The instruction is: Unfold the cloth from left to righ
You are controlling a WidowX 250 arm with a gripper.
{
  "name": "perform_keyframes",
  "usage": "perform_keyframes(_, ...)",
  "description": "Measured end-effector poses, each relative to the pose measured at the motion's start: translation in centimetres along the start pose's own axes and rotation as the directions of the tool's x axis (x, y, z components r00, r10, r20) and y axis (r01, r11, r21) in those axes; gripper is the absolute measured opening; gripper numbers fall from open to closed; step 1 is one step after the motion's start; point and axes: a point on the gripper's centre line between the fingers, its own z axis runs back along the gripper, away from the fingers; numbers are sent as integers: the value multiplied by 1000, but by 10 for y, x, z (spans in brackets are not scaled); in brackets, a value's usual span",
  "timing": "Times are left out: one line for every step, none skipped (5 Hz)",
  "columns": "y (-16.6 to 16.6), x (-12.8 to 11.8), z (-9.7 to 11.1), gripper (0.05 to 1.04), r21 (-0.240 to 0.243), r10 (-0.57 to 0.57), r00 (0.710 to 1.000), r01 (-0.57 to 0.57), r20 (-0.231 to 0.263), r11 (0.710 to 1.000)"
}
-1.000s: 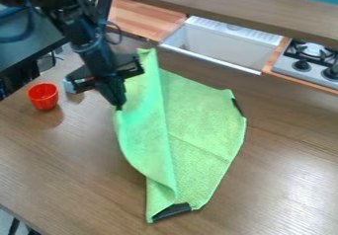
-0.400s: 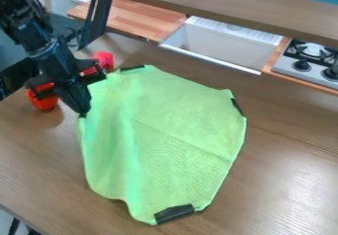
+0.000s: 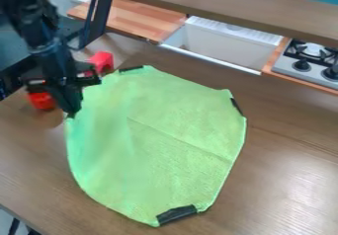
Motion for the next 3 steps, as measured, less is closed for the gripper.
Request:
perform_keyframes(-1, 6, 1, 440, 121, -32, 999, 35, -31, 992)
perform_keyframes(-6, 6, 2, 746, 254, -112, 994, 112, -16, 961)
perform_keyframes(-9, 5, 9, 984, 315, -160, 986, 165, -43, 935)
